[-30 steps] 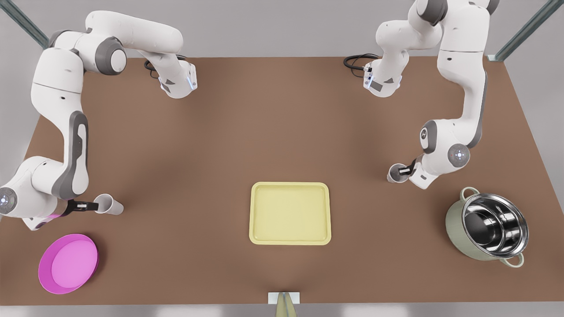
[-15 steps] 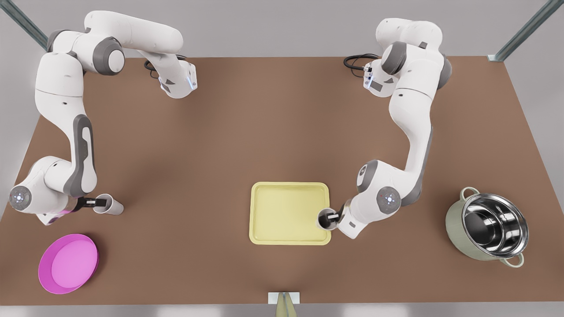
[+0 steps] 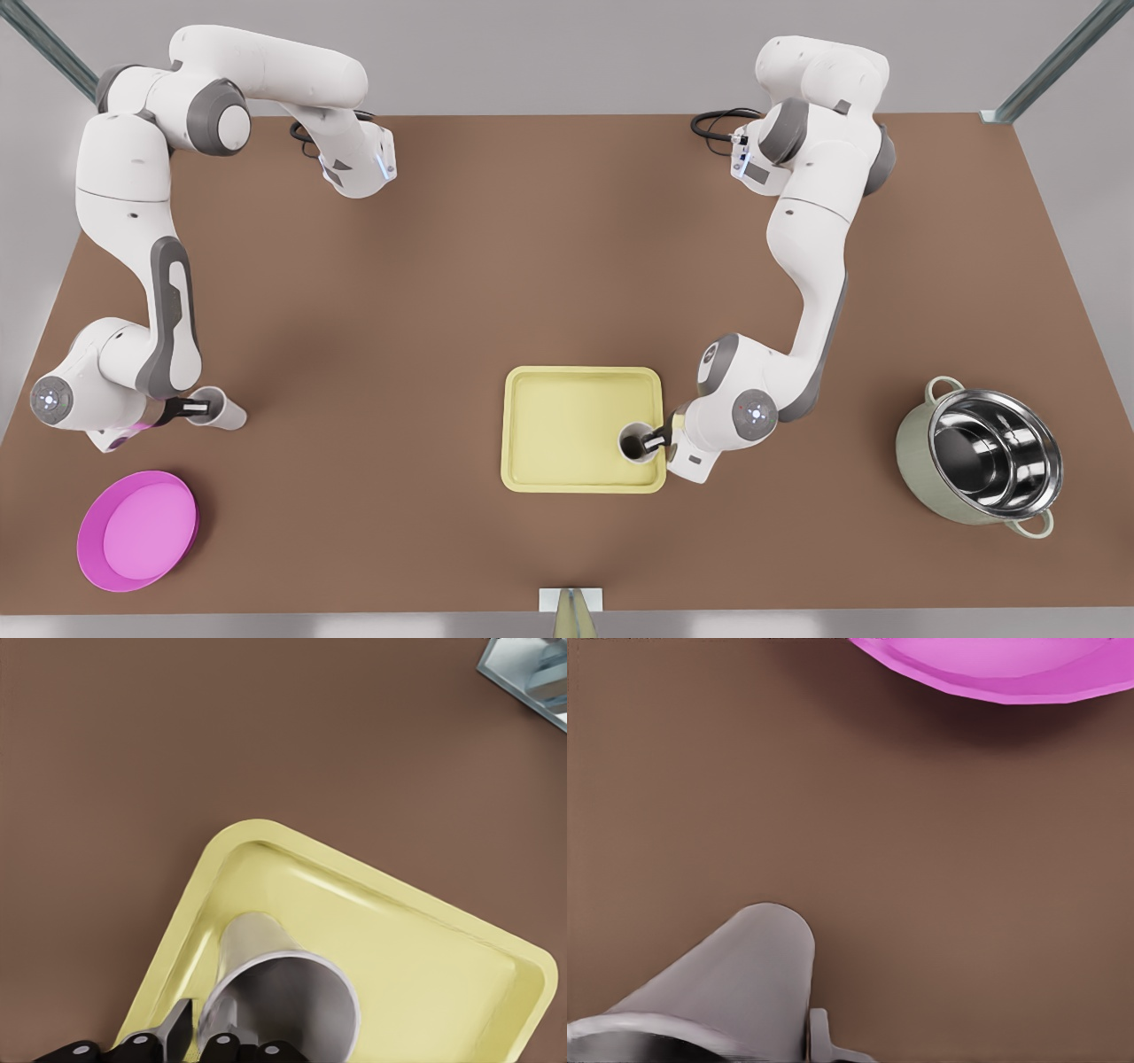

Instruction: Use both arms to respectively pick up the white IKEA cups from the middle-left and middle-right positions, then place the white IKEA cups onto the middle-middle tray, ensuring that the cups remain upright and do not tip over

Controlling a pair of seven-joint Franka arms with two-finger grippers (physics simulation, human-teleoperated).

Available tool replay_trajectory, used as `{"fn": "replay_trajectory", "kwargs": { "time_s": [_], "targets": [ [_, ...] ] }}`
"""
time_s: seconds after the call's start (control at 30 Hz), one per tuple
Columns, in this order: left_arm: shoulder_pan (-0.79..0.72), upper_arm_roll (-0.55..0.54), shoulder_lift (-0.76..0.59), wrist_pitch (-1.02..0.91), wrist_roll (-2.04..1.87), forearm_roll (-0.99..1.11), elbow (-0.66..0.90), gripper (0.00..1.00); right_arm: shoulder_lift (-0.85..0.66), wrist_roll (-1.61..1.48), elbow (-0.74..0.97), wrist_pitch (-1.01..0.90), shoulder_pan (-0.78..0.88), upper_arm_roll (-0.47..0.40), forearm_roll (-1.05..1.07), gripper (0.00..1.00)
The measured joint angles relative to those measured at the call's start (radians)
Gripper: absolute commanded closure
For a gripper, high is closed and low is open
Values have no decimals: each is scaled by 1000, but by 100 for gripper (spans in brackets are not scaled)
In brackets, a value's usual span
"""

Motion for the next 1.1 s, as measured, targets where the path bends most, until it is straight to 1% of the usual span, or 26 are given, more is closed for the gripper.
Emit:
{"fn": "replay_trajectory", "kwargs": {
  "time_s": [0.03, 0.1, 0.17, 0.23, 0.27, 0.33, 0.37, 0.43, 0.47, 0.5, 0.67, 0.87, 0.97, 1.1],
  "targets": [
    [0, 0, 1, 2, -9, -2, 0, 1, -4, -1, 1, -2, 1, 3, 0, 79],
    [0, 0, -3, 4, -23, -10, 0, 0, -16, -4, 5, -15, 3, 12, 11, 79],
    [1, 1, -39, -20, -35, -16, 3, 0, -34, -7, 6, -33, 5, 37, 22, 79],
    [13, 7, -140, -104, -49, 10, 20, 0, -48, -11, 7, -52, 6, 70, 29, 79],
    [39, 8, -186, -170, -56, 34, 68, 0, -54, -12, 8, -60, 6, 94, 32, 79],
    [140, 11, -292, -321, -30, 99, 133, 0, -59, -15, 12, -72, 20, 157, 35, 79],
    [176, 37, -381, -385, 8, 144, 94, 0, -59, -16, 16, -76, 46, 173, 37, 79],
    [153, 132, -653, -439, 105, 214, -194, 0, -56, -17, 31, -80, 120, 189, 55, 79],
    [130, 168, -737, -448, 149, 211, -289, 0, -54, -16, 41, -81, 161, 192, 69, 79],
    [123, 187, -771, -458, 191, 206, -340, 0, -52, -11, 51, -81, 204, 193, 80, 79],
    [131, 209, -769, -486, 368, 195, -372, 0, -1, 58, 142, -60, 410, 195, 111, 79],
    [142, 206, -749, -489, 527, 146, -376, 0, 172, 228, 396, -25, 630, 195, 118, 79],
    [141, 201, -744, -494, 588, 136, -380, 0, 243, 322, 492, -15, 698, 193, 118, 79],
    [141, 195, -743, -497, 656, 131, -380, 0, 294, 425, 531, 4, 725, 190, 118, 79]
  ]
}}
